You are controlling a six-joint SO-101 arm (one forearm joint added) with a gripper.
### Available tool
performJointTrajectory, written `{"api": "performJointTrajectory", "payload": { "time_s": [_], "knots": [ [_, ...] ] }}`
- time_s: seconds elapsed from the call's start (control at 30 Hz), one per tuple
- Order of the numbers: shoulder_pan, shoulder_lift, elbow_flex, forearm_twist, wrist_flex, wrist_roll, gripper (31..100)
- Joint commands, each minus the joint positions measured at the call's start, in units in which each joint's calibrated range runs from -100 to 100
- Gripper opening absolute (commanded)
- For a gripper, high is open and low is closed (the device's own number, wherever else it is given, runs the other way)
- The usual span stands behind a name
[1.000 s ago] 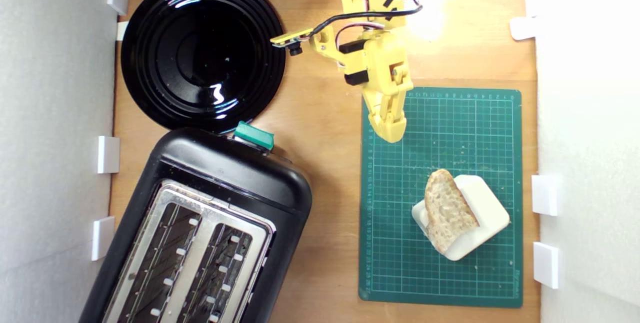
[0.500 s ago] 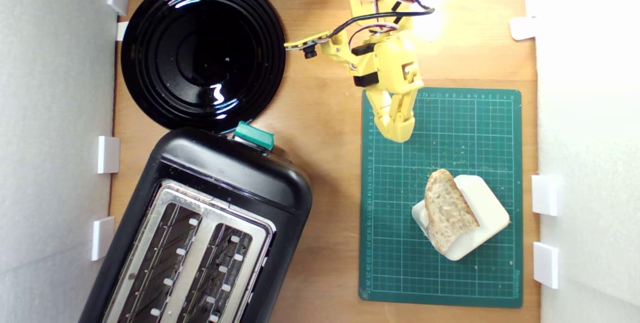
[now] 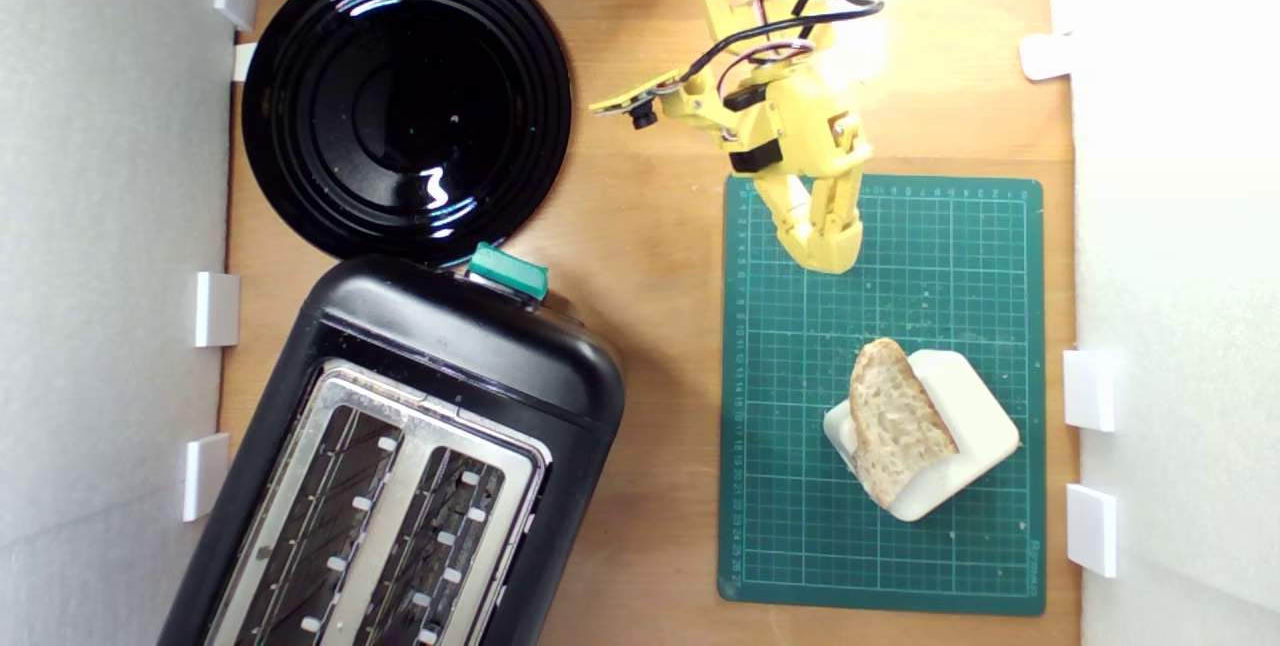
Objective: Pick bread and place in toaster
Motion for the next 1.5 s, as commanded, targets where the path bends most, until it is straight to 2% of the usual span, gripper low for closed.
{"api": "performJointTrajectory", "payload": {
  "time_s": [0.0,0.13,0.37,0.4,0.47,0.57,0.63,1.0,1.07,1.13,1.2,1.47],
  "knots": [
    [-0.30,-0.07,-1.84,0.90,-1.79,-0.76,30.9],
    [-0.22,2.59,-2.39,0.90,-2.56,-3.85,30.9],
    [0.18,3.75,-3.02,0.99,-2.64,-5.16,30.9],
    [1.15,3.92,-3.48,1.90,-2.64,-6.21,30.9],
    [3.97,3.59,-3.75,5.89,-2.56,-7.88,30.9],
    [8.81,3.92,-3.48,14.32,-2.56,-10.39,30.9],
    [10.58,4.00,-3.39,16.95,-2.56,-10.86,30.9],
    [11.06,4.17,-3.39,17.31,-2.56,-11.23,31.7],
    [11.14,4.17,-3.39,17.04,-2.56,-11.28,38.0],
    [10.66,4.17,-3.48,14.32,-2.56,-11.33,46.5],
    [10.58,4.17,-3.66,13.42,-2.56,-11.33,51.8],
    [10.74,4.17,-4.02,13.14,-2.47,-11.33,65.3]
  ]
}}
